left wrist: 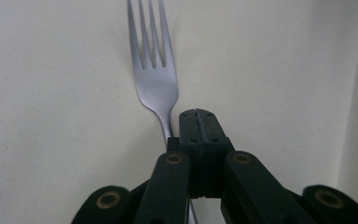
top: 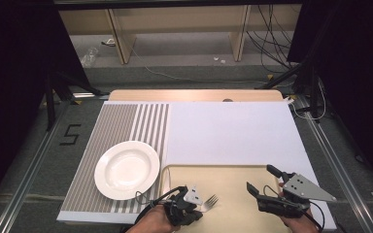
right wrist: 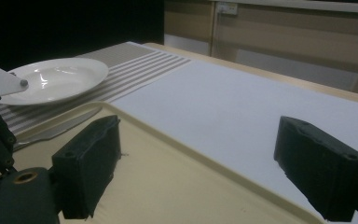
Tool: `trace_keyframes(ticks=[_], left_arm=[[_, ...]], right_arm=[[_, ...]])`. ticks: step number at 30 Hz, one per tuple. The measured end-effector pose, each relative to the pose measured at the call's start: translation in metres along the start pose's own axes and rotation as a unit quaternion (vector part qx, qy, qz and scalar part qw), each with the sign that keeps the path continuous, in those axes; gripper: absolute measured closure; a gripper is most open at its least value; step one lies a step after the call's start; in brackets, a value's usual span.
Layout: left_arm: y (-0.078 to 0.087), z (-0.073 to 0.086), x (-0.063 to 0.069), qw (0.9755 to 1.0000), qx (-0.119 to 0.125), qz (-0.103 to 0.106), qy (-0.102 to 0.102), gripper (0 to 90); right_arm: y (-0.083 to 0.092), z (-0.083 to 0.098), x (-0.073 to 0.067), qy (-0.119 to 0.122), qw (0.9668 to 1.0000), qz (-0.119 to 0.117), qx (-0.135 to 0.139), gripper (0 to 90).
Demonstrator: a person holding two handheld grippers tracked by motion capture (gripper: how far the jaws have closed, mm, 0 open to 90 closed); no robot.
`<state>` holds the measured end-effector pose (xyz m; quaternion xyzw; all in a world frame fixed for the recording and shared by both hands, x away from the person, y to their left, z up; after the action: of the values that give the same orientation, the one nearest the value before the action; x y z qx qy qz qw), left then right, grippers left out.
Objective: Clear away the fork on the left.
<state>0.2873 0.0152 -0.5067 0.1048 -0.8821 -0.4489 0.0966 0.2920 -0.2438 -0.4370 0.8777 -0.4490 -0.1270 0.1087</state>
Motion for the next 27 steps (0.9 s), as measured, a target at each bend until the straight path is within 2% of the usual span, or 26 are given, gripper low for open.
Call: trace_keyframes(ticks=[3,8,18,27], left_arm=[[0.002,0.002,-0.005,0.9999,-0.002,-0.010,0.007,89.5],[0.004,0.004,-0.010,0.9998,0.002,-0.010,0.017,89.4],[0.011,0.011,-0.023,0.9990,-0.003,-0.032,0.031,89.4],[0.018,0.019,-0.036,0.9973,-0.012,-0.053,0.049,89.4]], right_arm=[[0.000,0.000,0.000,-0.001,1.0000,0.000,0.004,15.4],[0.000,0.000,0.000,-0.001,1.0000,0.000,0.002,15.4],[0.000,-0.001,0.000,0.000,1.0000,-0.001,0.006,15.6],[0.000,-0.001,0.000,0.001,1.0000,-0.001,0.004,15.6]])
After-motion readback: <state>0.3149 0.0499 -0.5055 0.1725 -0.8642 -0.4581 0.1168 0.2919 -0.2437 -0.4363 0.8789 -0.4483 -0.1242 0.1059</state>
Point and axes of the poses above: each handheld gripper's, and its own axes: y roughly backward along the jaws, z roughly out of its underside, x roughly to its right, the point moved 4 cm from there along -y, roughly forward along the jaws, and after that the axes turned 8 degrees about -y, right-handed, at the moved point
